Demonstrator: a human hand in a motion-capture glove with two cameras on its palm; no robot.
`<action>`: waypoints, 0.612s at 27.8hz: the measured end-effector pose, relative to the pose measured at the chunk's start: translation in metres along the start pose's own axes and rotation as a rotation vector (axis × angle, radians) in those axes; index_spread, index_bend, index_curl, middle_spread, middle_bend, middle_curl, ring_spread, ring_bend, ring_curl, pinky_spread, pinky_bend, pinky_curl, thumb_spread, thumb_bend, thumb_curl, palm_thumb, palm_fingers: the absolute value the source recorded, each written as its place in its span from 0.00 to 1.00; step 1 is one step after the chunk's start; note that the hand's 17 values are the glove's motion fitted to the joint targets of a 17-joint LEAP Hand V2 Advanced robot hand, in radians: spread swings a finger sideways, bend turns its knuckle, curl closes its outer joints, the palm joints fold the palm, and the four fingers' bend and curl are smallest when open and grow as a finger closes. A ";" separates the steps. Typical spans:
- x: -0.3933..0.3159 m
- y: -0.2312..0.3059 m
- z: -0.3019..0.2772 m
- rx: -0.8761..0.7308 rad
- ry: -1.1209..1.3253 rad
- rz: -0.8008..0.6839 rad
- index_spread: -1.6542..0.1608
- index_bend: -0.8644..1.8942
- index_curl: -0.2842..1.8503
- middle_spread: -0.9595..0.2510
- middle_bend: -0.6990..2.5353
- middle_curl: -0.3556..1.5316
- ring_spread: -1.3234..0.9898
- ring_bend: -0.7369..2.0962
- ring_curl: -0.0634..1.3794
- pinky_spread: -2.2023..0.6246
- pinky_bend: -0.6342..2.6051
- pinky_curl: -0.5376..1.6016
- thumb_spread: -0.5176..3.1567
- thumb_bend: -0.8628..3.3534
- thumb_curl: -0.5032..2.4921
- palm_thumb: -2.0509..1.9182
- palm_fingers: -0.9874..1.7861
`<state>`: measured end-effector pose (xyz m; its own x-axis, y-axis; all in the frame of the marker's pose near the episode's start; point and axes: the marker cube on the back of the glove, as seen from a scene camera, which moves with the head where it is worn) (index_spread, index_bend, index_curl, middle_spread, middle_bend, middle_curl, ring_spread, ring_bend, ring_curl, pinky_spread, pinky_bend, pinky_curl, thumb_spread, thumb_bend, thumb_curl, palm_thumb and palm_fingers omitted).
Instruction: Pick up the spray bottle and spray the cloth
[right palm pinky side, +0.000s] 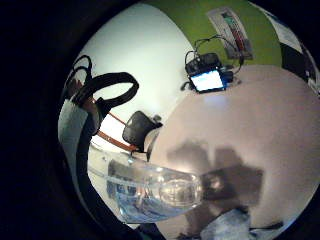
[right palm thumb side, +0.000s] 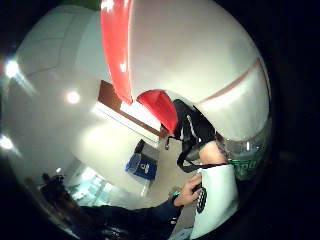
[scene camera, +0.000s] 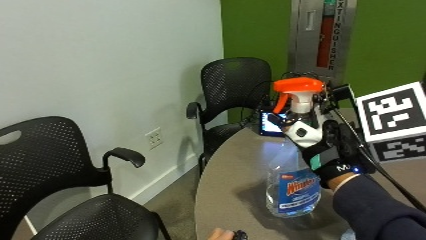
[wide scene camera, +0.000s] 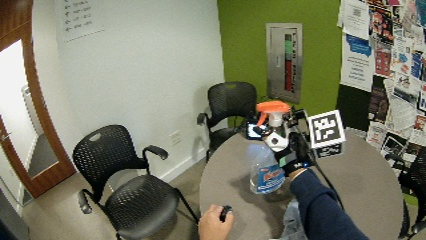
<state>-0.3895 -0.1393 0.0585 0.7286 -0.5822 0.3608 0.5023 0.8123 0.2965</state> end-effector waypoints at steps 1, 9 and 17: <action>0.002 0.001 0.004 -0.002 0.006 0.007 0.75 0.37 0.35 0.62 0.38 0.47 0.47 0.49 0.36 0.66 0.35 0.43 0.36 0.20 0.37 0.73 0.82; 0.034 0.021 0.011 -0.006 0.010 0.057 0.75 0.37 0.35 0.62 0.38 0.47 0.47 0.49 0.36 0.66 0.35 0.43 0.37 0.20 0.36 0.73 0.82; 0.038 0.032 0.009 0.001 0.020 0.036 0.75 0.37 0.35 0.62 0.37 0.46 0.47 0.49 0.36 0.66 0.35 0.44 0.38 0.20 0.35 0.73 0.82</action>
<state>-0.3497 -0.1357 0.0903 0.7552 -0.5519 0.3537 0.4754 0.8326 0.2842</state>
